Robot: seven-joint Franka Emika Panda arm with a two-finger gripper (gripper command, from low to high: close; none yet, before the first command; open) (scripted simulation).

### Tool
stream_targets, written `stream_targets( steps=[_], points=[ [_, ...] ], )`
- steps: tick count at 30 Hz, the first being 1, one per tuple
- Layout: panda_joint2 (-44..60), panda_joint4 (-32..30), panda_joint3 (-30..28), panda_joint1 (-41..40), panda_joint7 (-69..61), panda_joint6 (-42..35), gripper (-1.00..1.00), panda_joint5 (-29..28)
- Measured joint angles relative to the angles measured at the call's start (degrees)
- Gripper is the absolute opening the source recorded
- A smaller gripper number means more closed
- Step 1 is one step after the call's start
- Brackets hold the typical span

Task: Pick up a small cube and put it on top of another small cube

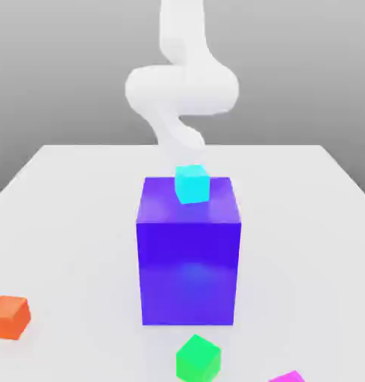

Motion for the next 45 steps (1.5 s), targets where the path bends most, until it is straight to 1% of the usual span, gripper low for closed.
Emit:
stream_targets(
  steps=[10,17,23,30,34,35,41,45],
  points=[
    [21.2,2.0,0.3,4.5,-4.3,5.2,0.0,3.1],
    [35.7,3.3,1.9,6.6,-6.1,8.9,0.0,3.5],
    [48.1,4.4,2.8,8.8,-6.3,12.1,0.0,1.9],
    [62.5,5.7,2.7,11.7,-5.0,15.8,0.0,-2.0],
    [70.8,7.3,2.2,12.5,-4.5,21.1,0.0,-3.1],
    [72.5,7.7,2.1,12.6,-4.4,22.4,-1.0,-3.2],
    [73.4,7.9,2.0,12.6,-4.4,23.1,-1.0,-3.2],
    [67.9,6.7,2.3,12.4,-4.7,18.8,-1.0,-2.9]
  ],
)
